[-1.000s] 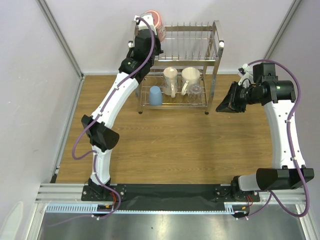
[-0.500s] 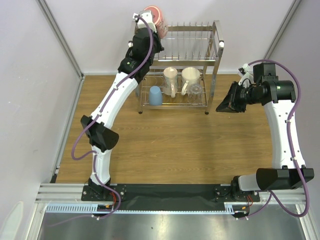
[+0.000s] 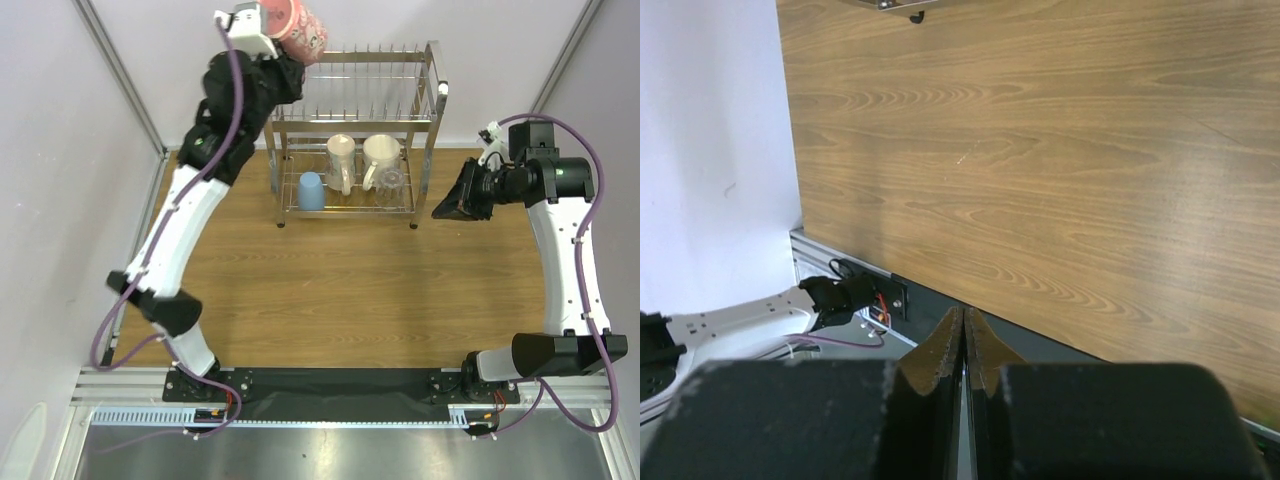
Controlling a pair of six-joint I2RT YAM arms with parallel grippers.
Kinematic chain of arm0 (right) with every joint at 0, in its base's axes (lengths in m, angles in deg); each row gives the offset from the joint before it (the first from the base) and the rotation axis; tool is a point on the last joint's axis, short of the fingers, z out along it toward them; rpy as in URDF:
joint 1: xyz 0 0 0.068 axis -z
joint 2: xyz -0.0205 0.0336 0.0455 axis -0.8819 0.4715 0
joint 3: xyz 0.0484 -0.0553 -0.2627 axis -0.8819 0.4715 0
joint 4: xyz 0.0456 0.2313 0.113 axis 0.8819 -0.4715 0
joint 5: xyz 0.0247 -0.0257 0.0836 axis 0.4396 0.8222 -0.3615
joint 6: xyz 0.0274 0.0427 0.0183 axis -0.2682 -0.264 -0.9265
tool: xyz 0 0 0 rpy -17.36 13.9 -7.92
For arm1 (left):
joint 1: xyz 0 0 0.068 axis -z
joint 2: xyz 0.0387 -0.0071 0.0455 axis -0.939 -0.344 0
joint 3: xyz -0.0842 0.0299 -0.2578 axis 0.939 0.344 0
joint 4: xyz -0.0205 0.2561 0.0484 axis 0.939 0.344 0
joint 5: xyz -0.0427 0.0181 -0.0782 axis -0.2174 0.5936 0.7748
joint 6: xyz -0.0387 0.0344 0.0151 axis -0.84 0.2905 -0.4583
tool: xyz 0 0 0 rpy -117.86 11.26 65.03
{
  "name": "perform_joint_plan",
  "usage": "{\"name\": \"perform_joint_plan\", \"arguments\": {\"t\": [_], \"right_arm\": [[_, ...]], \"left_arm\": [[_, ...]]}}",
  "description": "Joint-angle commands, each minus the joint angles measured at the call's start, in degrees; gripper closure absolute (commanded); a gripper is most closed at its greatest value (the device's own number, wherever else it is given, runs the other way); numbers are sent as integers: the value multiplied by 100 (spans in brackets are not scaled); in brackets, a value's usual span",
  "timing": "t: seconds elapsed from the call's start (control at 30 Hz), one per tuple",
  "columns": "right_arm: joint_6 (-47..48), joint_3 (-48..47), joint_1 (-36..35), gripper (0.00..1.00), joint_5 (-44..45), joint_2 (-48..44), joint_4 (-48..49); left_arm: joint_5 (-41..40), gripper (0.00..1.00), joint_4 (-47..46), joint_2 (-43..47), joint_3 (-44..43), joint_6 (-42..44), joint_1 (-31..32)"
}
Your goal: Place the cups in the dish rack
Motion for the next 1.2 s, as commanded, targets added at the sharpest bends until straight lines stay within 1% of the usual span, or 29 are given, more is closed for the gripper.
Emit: {"name": "perform_joint_plan", "arguments": {"t": [0.0,0.03,0.07,0.2,0.27,0.3,0.37,0.4,0.43,0.5,0.57,0.63,0.67,0.73,0.77,0.8,0.9,1.07,1.13,1.17], "right_arm": [[-34,-269,40,93,-186,13,-706],[-52,-286,40,93,-195,4,-706],[-60,-304,49,93,-204,4,-697],[-78,-383,49,93,-151,21,-706],[-69,-400,57,93,-90,22,-732],[-69,-409,57,93,-81,22,-741],[-69,-418,66,93,-28,30,-758],[-69,-427,66,93,-19,56,-776],[-69,-444,84,93,-19,65,-785],[-78,-453,101,93,-11,83,-803],[-87,-497,110,93,-37,118,-794],[-104,-532,110,94,-46,144,-794],[-113,-558,110,93,-63,153,-794],[-131,-585,110,93,-90,180,-794],[-131,-620,110,93,-98,180,-811],[-131,-646,284,93,-72,188,-829],[-105,-734,391,93,-72,198,-917],[-105,-734,523,94,-107,127,-908],[-87,-743,619,93,-151,92,-917],[-78,-735,646,94,-169,92,-917]], "left_arm": [[381,100,-450,1010,333,-78,238],[328,100,-441,1324,526,-34,327],[258,100,-432,1475,946,10,432],[4,100,-30,2109,1774,274,1090],[-111,100,86,2459,2239,344,1311],[-233,100,182,2566,2407,379,1538],[-392,100,306,2777,2854,388,1759],[-515,100,454,2934,3005,397,2013],[-716,100,490,3006,3163,380,2128],[-823,100,404,3198,3769,258,2391],[-841,100,246,3243,4365,230,2507],[-815,100,-44,3200,4675,230,2534],[-771,100,-211,3173,4972,300,2534],[-832,100,-467,2929,5089,467,2525],[-893,100,-441,2823,5011,459,2507],[-781,100,-293,2682,4941,346,2368],[-359,100,-273,2313,4834,178,2130],[160,100,-221,1724,4624,143,1814],[362,100,-317,1521,4676,-15,1594],[433,100,-570,1390,4781,-16,1463]]}}
